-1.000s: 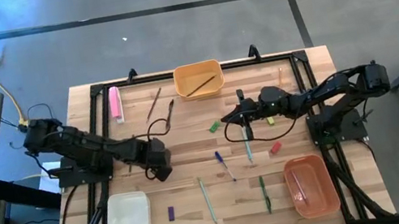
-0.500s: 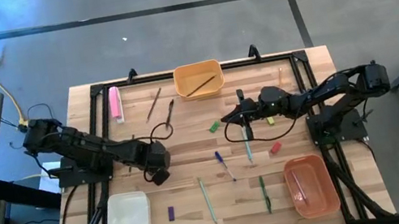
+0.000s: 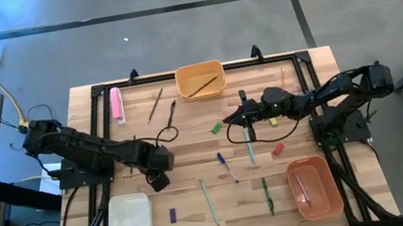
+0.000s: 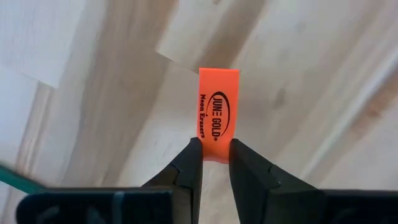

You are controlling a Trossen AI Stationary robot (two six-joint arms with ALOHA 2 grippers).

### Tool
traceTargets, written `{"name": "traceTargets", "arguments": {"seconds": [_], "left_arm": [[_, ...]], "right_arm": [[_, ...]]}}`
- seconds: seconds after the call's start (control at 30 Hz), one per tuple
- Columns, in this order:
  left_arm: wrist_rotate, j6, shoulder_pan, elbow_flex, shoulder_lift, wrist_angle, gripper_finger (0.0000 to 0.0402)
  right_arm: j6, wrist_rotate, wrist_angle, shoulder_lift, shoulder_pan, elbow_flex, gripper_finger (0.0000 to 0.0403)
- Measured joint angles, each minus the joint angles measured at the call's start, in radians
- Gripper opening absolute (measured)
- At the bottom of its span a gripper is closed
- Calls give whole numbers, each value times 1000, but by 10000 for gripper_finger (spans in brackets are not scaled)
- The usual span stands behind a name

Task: Sort crayons/erasers/pens/pencils in bins
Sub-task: Put the orange eraser into the white bin

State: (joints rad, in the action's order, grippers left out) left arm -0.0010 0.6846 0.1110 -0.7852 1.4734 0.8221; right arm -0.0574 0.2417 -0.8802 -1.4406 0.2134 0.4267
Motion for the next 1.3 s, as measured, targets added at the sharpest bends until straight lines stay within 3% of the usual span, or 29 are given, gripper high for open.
{"name": "traceTargets", "arguments": {"seconds": [0.23, 0.43, 0.73, 0.87, 1.0, 1.3], "left_arm": [[81, -34, 35, -92, 0, 103, 55], [190, -10, 127, -201, -1, 202, 55], [319, 261, 357, -335, -3, 293, 55], [296, 418, 518, -324, -3, 276, 55], [201, 598, 637, -260, -2, 246, 55], [132, 702, 717, -81, -2, 85, 55]], "right_arm": [[8, 0, 0, 0, 0, 0, 0], [8, 0, 8, 0, 0, 0, 0], [7, 0, 15, 0, -25, 0, 0], [0, 0, 15, 0, -26, 0, 0], [1, 0, 17, 0, -26, 0, 0], [5, 0, 19, 0, -26, 0, 0]]}}
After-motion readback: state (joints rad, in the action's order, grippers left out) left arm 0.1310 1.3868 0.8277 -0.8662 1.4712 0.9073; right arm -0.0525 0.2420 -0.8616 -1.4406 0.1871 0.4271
